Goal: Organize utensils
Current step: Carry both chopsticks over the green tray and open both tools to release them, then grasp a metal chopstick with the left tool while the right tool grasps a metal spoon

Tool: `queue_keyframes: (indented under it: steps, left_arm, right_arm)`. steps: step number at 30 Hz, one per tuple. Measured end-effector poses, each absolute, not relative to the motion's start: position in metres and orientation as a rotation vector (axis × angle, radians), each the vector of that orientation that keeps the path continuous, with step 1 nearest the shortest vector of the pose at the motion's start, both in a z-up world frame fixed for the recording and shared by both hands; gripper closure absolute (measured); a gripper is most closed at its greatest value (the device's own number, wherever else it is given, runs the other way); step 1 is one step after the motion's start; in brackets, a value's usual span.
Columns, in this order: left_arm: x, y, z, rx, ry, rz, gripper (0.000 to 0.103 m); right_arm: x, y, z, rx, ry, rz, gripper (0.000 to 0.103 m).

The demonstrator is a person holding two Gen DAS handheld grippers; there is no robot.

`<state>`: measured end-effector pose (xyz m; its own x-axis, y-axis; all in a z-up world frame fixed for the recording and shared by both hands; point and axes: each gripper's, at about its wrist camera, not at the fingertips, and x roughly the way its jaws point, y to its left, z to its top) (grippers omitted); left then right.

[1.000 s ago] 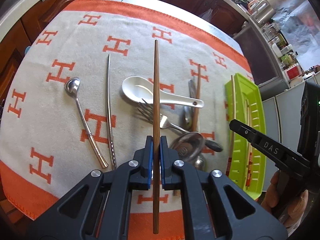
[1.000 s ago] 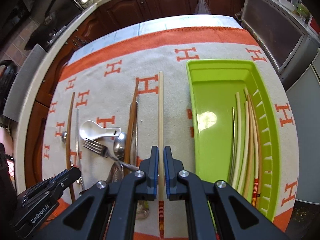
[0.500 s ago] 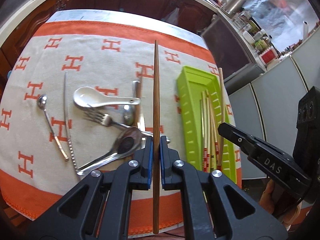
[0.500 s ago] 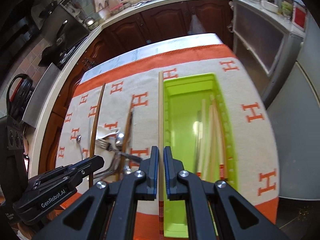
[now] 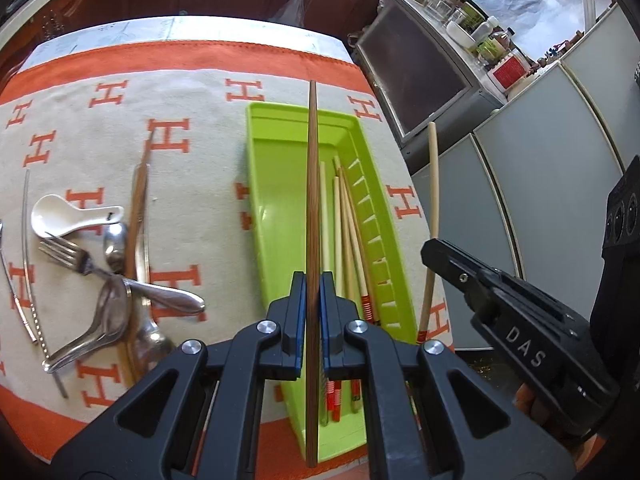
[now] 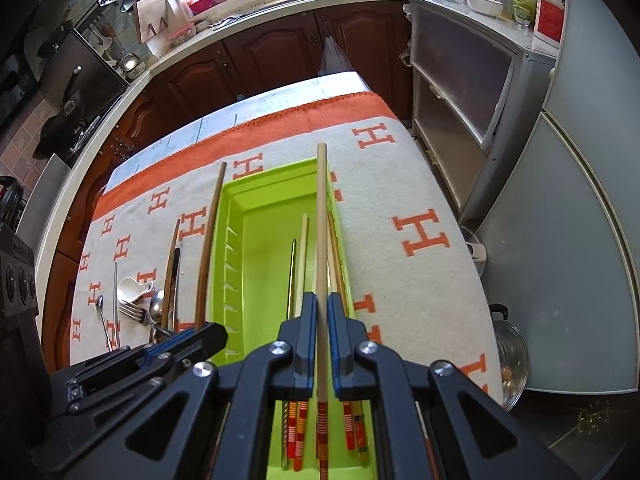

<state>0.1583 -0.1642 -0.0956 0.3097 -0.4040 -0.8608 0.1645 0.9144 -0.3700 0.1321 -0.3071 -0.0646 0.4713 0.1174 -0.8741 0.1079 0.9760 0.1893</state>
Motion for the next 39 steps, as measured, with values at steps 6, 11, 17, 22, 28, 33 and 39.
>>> queue_keyframes:
  steps: [6, 11, 17, 22, 28, 33, 39]
  left_arm:
    - [0.165, -0.177, -0.114, -0.215, 1.238, -0.381, 0.099]
    - [0.165, -0.176, -0.122, -0.197, 1.265, -0.379, 0.099]
    - [0.156, -0.163, -0.116, -0.167, 1.259, -0.369, 0.098]
    - [0.142, -0.147, -0.106, -0.107, 1.233, -0.352, 0.098]
    - [0.122, -0.126, -0.096, -0.064, 1.199, -0.335, 0.093]
    - [0.109, -0.103, -0.090, -0.050, 1.169, -0.303, 0.093]
    - [0.098, -0.066, -0.083, -0.062, 1.140, -0.248, 0.093]
  right_arm:
    - [0.144, -0.304, -0.075, 0.220, 1.107, 0.007, 0.097]
    - [0.144, -0.308, -0.080, 0.265, 1.129, 0.021, 0.097]
    - [0.131, -0.307, -0.078, 0.311, 1.121, 0.039, 0.097]
    - [0.116, -0.302, -0.077, 0.343, 1.110, 0.055, 0.097]
    - [0.099, -0.290, -0.079, 0.361, 1.122, 0.079, 0.097]
    - [0.088, -0.278, -0.080, 0.361, 1.127, 0.096, 0.097]
    - [0.082, -0.255, -0.079, 0.345, 1.125, 0.138, 0.097]
